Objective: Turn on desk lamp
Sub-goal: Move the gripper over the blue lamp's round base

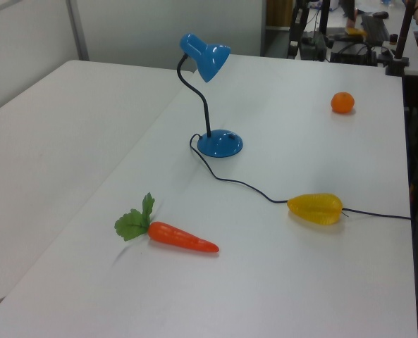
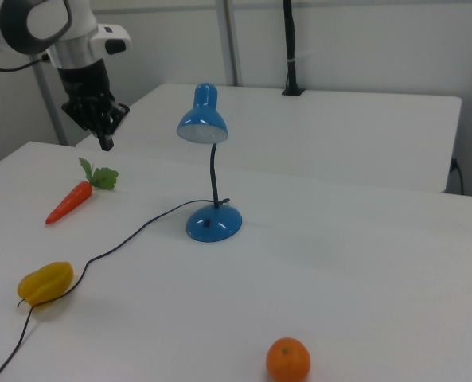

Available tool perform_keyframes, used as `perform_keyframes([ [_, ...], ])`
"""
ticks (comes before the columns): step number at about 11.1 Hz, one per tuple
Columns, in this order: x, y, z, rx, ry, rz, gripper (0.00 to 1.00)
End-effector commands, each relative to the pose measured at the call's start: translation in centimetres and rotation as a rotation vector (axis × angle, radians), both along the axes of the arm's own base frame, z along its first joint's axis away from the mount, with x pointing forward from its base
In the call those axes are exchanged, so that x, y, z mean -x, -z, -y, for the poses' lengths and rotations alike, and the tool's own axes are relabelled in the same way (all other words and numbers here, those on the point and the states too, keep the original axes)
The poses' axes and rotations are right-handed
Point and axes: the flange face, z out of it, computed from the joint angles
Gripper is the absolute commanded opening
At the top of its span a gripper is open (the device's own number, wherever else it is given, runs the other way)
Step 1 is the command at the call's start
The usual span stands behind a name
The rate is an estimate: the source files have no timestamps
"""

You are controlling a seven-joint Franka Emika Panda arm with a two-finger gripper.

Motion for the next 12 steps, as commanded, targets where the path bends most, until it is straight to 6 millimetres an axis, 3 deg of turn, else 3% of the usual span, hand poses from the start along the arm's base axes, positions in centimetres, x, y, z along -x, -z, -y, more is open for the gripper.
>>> perform_keyframes([
  [1,-1.0,2.7,-0.3,0.001,-0.008,0.002,0.0],
  [5,-4.1,9.5,-0.2,0.061,-0.006,0.037,0.0],
  [12,-8.9,18.8,0.8,0.102,0.003,0.137,0.0],
])
